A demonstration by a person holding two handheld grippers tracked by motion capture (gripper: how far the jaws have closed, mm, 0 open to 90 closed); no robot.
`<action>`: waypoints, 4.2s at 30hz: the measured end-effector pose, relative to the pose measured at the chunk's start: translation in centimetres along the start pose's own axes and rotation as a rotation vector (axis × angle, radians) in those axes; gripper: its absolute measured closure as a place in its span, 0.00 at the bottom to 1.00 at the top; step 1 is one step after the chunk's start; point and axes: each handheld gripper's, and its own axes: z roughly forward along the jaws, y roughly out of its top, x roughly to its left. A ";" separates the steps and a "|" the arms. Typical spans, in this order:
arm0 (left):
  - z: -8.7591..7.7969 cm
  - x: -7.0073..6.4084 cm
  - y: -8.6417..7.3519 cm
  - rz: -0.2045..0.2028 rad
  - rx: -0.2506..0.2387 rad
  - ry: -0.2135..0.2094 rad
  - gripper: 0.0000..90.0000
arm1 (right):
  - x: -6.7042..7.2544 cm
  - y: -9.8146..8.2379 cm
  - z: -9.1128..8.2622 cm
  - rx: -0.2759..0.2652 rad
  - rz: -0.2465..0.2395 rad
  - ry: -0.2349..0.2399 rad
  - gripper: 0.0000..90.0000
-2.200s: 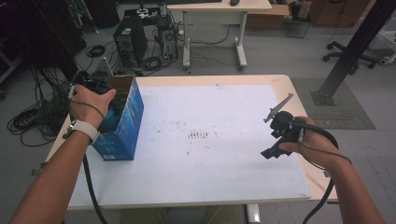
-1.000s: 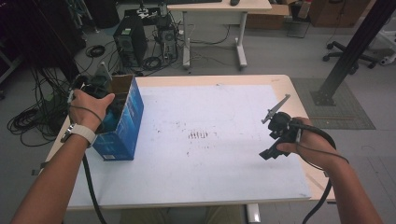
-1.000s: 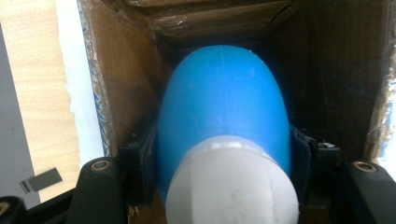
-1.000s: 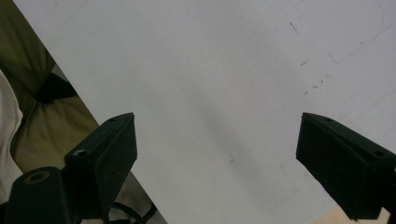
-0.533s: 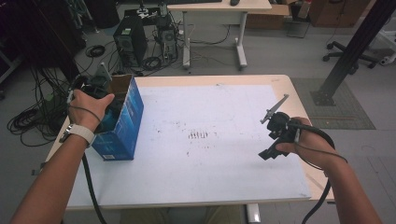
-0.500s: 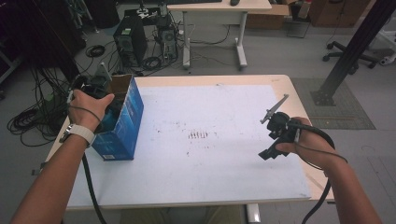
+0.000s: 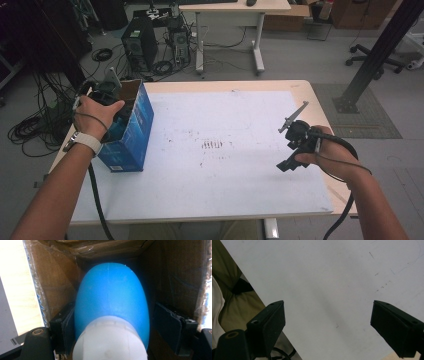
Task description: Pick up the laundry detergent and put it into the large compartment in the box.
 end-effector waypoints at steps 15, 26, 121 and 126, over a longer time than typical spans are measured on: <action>-1.7 -0.1 -0.1 0.010 -0.037 0.014 0.17 | 0.2 0.0 -0.2 -0.006 -0.005 -0.001 0.14; -2.6 0.0 -0.2 0.010 -0.049 0.018 0.12 | 0.4 -0.3 -0.4 -0.009 -0.004 -0.003 0.14; -13.4 -9.9 2.7 0.490 -0.180 -0.092 0.10 | 0.4 -0.3 -0.9 -0.012 0.010 -0.009 0.14; -13.3 -11.2 3.0 0.531 -0.169 -0.105 0.10 | 0.4 -0.3 -0.9 -0.013 0.010 -0.009 0.14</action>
